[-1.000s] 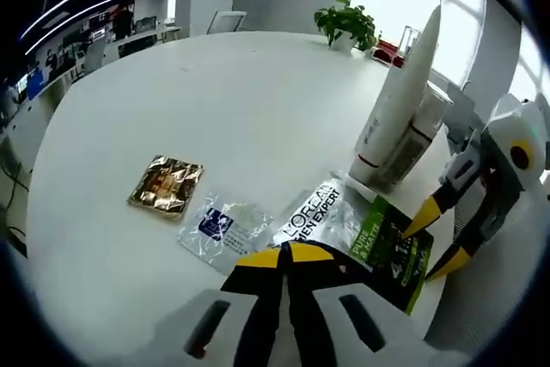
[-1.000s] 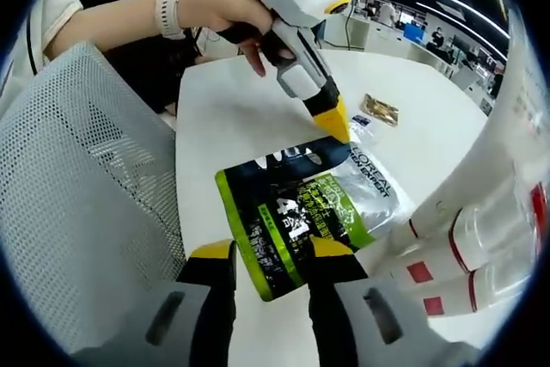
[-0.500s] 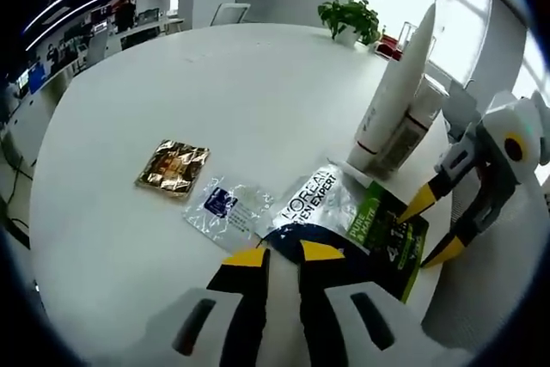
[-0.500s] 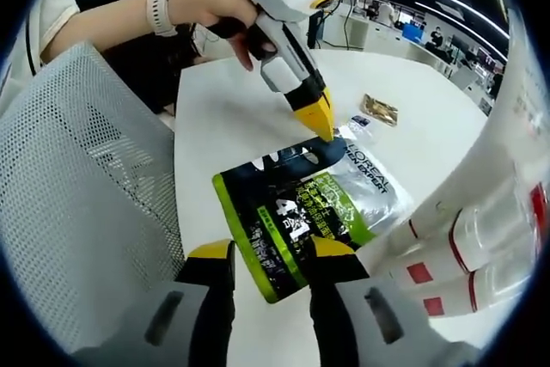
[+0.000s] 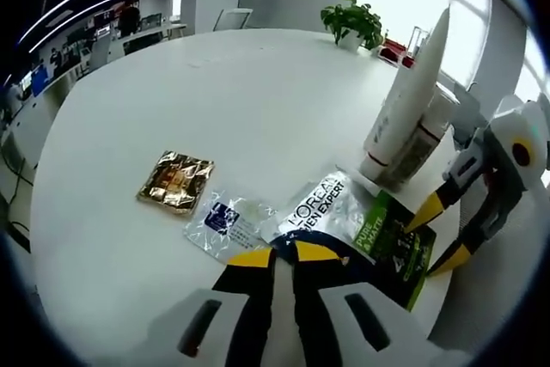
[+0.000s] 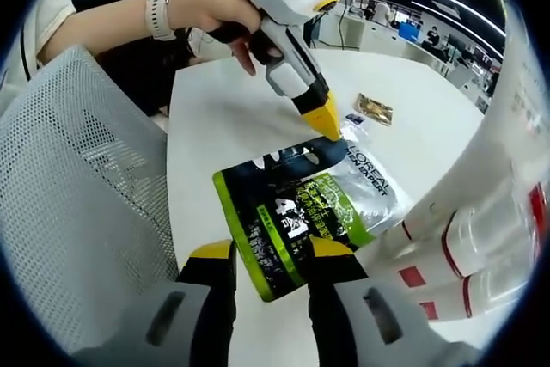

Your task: Arrange the skincare products in the storage area until every visible bottle or jar stands upright without overlapping.

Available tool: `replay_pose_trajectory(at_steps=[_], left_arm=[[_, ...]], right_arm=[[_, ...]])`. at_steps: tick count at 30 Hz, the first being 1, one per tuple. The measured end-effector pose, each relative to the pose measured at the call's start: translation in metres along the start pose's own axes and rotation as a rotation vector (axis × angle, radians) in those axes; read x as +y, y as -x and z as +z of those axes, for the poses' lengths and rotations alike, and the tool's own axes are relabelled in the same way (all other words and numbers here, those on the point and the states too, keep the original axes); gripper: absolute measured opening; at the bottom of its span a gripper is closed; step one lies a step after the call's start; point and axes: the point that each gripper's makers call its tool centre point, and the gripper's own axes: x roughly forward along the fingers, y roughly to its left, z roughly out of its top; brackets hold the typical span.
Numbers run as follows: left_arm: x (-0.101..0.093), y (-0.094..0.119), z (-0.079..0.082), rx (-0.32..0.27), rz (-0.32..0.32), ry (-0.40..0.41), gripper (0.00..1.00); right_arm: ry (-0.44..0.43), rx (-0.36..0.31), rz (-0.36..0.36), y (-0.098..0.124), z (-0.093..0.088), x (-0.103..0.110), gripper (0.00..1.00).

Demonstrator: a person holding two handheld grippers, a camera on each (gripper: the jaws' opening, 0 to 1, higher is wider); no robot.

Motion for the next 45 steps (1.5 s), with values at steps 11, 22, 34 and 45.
replay_pose_trajectory(at_steps=[11, 22, 34, 45], left_arm=[[0.010, -0.007, 0.009, -0.019, 0.019, 0.006, 0.02], [0.021, -0.012, 0.014, -0.014, 0.022, 0.000, 0.01], [0.018, -0.011, 0.016, -0.014, 0.028, -0.015, 0.03], [0.005, 0.006, 0.027, -0.052, 0.029, -0.054, 0.05]], right_arm=[[-0.029, -0.012, -0.023, -0.002, 0.004, -0.009, 0.32], [-0.053, -0.013, -0.042, -0.004, 0.003, -0.019, 0.31], [-0.051, -0.006, -0.041, -0.002, 0.002, -0.018, 0.30], [-0.054, -0.036, -0.051, 0.018, 0.010, -0.013, 0.31]])
